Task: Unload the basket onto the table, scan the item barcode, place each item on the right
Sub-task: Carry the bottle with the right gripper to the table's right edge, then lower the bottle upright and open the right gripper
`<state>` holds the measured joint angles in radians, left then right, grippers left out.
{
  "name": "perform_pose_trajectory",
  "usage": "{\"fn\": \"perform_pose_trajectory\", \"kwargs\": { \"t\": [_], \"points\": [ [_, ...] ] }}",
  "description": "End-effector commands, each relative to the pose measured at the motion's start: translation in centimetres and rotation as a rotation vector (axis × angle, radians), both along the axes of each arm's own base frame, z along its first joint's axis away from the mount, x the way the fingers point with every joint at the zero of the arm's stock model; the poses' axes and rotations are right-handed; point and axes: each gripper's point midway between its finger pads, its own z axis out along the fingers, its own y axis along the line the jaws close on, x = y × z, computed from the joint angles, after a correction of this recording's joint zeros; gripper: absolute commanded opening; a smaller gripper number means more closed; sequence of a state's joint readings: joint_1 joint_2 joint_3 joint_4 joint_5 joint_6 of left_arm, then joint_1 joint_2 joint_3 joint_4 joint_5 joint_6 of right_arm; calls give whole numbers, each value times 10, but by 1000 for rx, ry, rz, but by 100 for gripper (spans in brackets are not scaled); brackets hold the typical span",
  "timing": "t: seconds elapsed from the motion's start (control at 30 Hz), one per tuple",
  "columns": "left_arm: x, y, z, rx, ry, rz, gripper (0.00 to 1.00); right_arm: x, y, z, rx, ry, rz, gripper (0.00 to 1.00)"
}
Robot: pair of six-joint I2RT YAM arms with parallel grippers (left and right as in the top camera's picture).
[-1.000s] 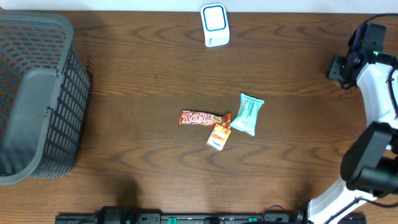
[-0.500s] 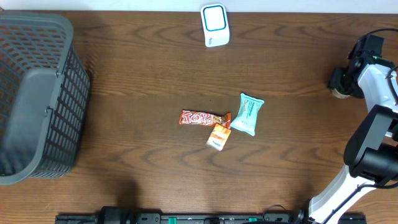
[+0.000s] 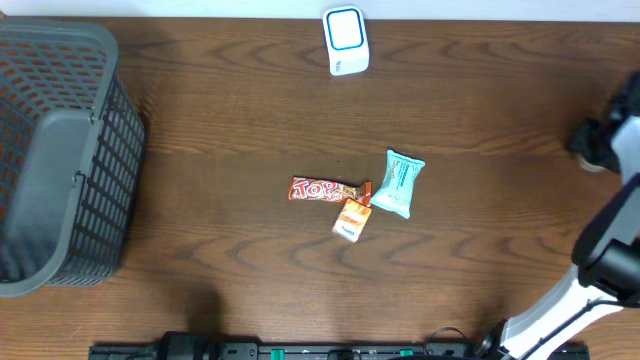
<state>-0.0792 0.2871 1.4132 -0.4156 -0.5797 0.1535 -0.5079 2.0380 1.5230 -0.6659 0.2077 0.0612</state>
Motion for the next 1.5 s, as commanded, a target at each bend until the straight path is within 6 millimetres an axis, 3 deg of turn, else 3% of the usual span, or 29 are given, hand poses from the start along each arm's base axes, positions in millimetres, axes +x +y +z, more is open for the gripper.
{"fn": "perform_pose_trajectory", "kwargs": {
  "t": [0.0,0.37,0.6,0.83,0.93,1.1,1.17,1.33,1.47],
  "points": [
    [-4,1,0,-10,-11,9,98,-12,-24,-6,88,-61,-42,54],
    [-4,1,0,-9,-11,10,98,-45,-68,-7,188,-170,-259,56],
    [-4,1,0,-9,-11,10,98,-50,-64,-25,220,-169,-281,63],
    [-4,1,0,-9,-11,10,98,-50,-62,-26,226,-168,-281,65],
    [-4,1,0,-10,-11,9,98,-51,-60,-27,231,-162,-282,73],
    [-3,1,0,-10,-10,9,98,-50,-60,-27,230,-164,-281,99],
    [-4,1,0,-9,-11,10,98,-48,-62,-25,223,-173,-279,99],
    [-4,1,0,-10,-11,9,98,-40,-70,5,197,-212,-272,99],
    [-4,1,0,-9,-11,10,98,-31,-74,62,156,-297,-255,99]
  ]
}}
